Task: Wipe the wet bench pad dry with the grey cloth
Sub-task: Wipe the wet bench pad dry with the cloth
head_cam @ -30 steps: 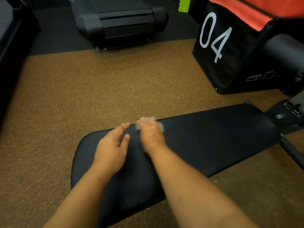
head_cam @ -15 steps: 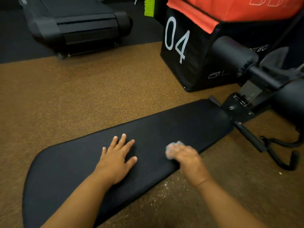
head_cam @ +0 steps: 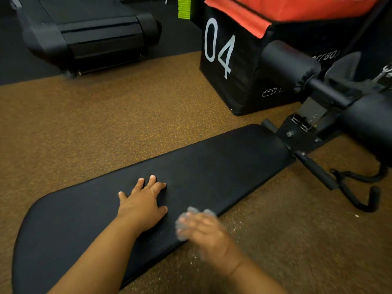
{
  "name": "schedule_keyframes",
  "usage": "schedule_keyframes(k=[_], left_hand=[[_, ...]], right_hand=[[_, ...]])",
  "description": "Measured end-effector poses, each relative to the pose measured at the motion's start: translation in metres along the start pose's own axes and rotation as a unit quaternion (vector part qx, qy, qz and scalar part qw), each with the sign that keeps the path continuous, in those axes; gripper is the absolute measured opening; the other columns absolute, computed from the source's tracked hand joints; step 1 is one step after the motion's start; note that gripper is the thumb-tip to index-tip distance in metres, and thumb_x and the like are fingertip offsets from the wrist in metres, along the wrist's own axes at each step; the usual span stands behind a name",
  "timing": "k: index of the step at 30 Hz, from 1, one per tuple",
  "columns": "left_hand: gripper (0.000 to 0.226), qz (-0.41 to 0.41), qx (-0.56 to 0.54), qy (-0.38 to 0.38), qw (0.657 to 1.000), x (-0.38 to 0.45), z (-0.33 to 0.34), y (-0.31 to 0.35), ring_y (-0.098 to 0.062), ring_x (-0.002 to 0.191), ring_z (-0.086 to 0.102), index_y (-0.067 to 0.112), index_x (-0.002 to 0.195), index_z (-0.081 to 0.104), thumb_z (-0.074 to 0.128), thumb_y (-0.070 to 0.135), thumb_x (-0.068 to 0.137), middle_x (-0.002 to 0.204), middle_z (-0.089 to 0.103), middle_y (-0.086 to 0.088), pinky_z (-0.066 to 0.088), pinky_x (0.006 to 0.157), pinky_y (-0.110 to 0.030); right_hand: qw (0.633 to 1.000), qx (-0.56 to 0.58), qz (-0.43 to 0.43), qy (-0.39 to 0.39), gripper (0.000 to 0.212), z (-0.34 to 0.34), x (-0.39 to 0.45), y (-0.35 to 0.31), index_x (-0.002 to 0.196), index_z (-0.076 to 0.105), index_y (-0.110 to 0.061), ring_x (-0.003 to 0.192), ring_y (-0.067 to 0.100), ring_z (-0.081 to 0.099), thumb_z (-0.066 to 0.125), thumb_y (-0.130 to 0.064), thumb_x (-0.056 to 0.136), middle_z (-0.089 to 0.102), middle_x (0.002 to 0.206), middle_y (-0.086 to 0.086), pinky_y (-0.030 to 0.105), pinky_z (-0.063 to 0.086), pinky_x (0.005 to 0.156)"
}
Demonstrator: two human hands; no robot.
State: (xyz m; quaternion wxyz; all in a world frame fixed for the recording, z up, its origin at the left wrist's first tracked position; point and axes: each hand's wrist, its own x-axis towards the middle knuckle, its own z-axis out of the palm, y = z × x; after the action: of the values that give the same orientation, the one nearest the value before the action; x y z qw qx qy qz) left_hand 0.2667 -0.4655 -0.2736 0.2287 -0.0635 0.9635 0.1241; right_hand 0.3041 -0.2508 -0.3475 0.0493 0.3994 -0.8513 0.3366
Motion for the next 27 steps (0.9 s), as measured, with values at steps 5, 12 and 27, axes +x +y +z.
schedule_keyframes(k=[5, 12, 27], left_hand=[[0.059, 0.010, -0.011, 0.024, 1.000, 0.001, -0.002, 0.000, -0.021, 0.146, -0.003, 0.038, 0.147, 0.017, 0.044, 0.042, 0.095, 0.159, 0.002, 0.008, 0.007, 0.113, -0.060], [0.050, 0.041, -0.206, 0.143, 0.967, 0.025, -0.024, -0.003, -0.013, 0.146, 0.007, 0.028, 0.143, 0.034, 0.040, 0.010, 0.097, 0.157, 0.018, 0.006, 0.013, 0.118, -0.039], [0.043, 0.090, -0.254, 0.179, 0.946, 0.039, -0.042, 0.019, -0.009, 0.143, 0.019, 0.031, 0.137, 0.043, 0.046, 0.015, 0.097, 0.151, 0.031, 0.009, 0.018, 0.117, -0.037]], right_hand=[[0.944, -0.092, 0.279, 0.152, 0.025, -0.101, 0.007, 0.114, 0.106, 0.068, -0.012, 0.107, 0.012, 0.060, 0.055, 0.000, 0.088, 0.066, 0.113, 0.004, 0.033, 0.041, 0.102], [0.921, -0.145, 0.353, 0.080, 0.017, -0.015, 0.100, 0.056, 0.077, 0.064, -0.024, 0.079, 0.018, 0.058, 0.049, -0.025, 0.085, 0.060, 0.086, -0.006, 0.032, 0.046, 0.072], [0.983, -0.042, 0.176, -0.030, 0.046, -0.067, 0.140, 0.128, 0.089, 0.070, -0.007, 0.108, 0.028, 0.061, 0.075, -0.015, 0.044, 0.068, 0.109, 0.013, 0.027, 0.037, 0.103]])
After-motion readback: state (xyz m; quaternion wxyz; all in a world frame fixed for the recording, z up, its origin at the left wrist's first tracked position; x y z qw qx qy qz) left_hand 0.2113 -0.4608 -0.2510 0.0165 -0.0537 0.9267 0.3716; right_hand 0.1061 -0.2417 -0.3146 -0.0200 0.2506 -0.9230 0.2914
